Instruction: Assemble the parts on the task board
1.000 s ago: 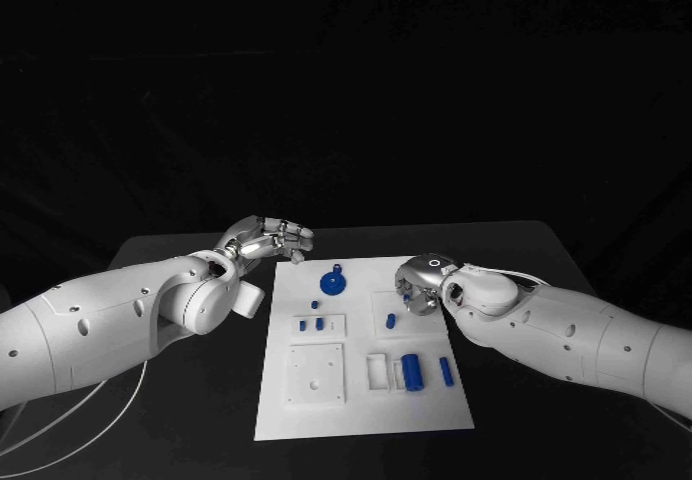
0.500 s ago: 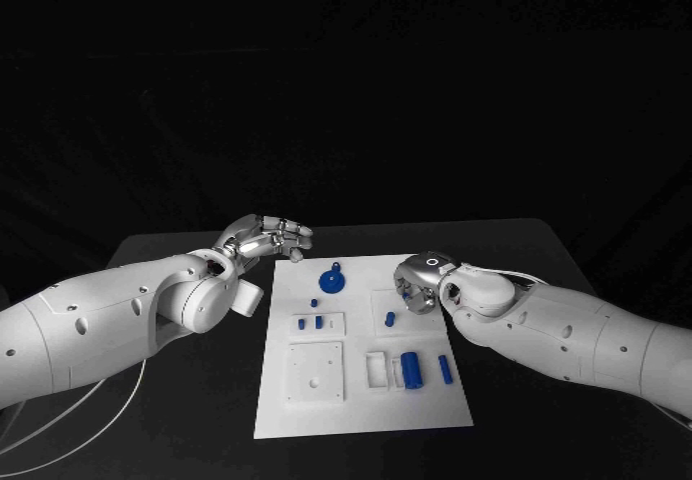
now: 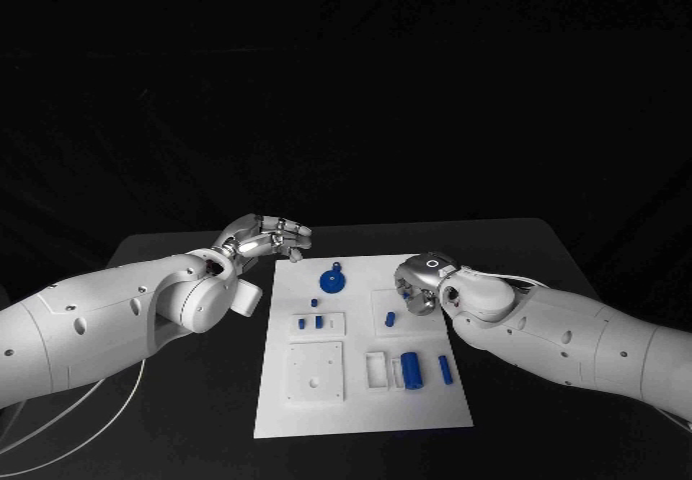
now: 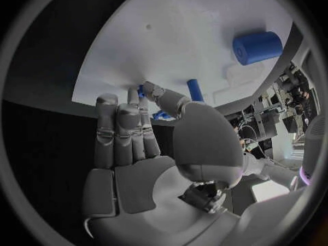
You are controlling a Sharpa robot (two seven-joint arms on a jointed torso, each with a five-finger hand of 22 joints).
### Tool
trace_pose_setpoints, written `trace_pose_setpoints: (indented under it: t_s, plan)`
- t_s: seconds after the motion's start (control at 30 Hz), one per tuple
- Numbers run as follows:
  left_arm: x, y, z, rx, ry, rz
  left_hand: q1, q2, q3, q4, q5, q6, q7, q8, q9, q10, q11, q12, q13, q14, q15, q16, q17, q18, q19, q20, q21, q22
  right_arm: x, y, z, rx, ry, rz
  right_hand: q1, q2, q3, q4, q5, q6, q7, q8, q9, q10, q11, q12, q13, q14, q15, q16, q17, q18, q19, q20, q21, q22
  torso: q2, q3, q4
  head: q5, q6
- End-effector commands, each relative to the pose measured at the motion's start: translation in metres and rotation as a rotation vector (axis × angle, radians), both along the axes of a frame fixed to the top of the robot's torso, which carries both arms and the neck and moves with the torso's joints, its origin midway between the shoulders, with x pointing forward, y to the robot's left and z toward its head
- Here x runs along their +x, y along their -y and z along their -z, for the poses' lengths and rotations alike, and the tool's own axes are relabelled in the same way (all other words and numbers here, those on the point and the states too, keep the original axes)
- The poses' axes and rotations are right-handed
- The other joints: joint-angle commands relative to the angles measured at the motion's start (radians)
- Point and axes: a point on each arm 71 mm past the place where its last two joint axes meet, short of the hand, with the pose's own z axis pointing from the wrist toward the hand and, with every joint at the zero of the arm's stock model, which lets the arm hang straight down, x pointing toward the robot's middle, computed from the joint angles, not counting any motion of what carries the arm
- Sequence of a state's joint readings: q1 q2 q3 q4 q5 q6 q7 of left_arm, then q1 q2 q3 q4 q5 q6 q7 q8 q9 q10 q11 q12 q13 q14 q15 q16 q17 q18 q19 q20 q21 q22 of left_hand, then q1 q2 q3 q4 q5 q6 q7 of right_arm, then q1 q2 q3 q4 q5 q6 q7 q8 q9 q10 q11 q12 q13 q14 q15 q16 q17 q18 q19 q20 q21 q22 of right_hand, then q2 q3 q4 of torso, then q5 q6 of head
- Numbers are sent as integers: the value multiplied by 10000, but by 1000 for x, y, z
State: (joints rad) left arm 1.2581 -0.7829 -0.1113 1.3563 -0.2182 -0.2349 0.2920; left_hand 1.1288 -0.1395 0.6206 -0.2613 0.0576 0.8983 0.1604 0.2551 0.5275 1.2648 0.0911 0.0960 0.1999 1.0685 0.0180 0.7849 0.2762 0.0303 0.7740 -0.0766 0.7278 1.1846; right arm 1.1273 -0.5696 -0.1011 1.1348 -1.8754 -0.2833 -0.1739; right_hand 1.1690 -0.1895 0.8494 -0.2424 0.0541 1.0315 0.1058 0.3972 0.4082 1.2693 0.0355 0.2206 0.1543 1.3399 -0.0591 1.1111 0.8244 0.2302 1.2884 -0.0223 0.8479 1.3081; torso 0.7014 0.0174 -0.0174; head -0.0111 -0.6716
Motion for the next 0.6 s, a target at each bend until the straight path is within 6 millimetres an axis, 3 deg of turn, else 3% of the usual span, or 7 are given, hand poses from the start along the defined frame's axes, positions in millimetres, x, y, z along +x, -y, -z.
trace_pose_setpoints:
  t_s: [0.03, 0.37, 0.6]
  plan:
    - [0, 1, -1, -121, 25, 97, -44, 74, -57, -13, 39, -90, 13, 18, -9, -70, 34, -53, -13, 54, 17, -66, 17, 136, 51, -14, -52, 14, -2, 1, 1, -16, 175, 54, -50, -22, 79, 19, -50, 82, -8, 73, 17, 308, 38, 15, 15, -107, -136, 44, -18, 316, 210, -237, 39, 157, -1, -2, -4, 11, 22]
    - [2, -3, -1, -72, 42, -44, -43, 68, -64, -17, 40, -107, 18, 16, -14, -76, 38, -59, -13, 62, 16, -84, 37, 136, 58, -16, -59, 18, -5, 5, -10, 410, 360, 66, -45, -78, 147, 49, -51, 110, -22, 85, 35, 330, 21, 10, 69, -109, -153, 64, -57, 316, 235, -263, 64, 162, -11, -10, -7, 35, 24]
    - [3, -6, -1, -60, 46, -156, -43, 63, -68, -20, 39, -117, 22, 14, -17, -81, 41, -64, -13, 65, 15, -97, 49, 135, 62, -16, -64, 21, -5, 8, -23, 798, 510, 81, -43, -113, 178, 71, -51, 124, -29, 92, 44, 344, 15, 9, 99, -109, -160, 78, -76, 316, 244, -274, 75, 164, -16, 4, -13, 61, 34]
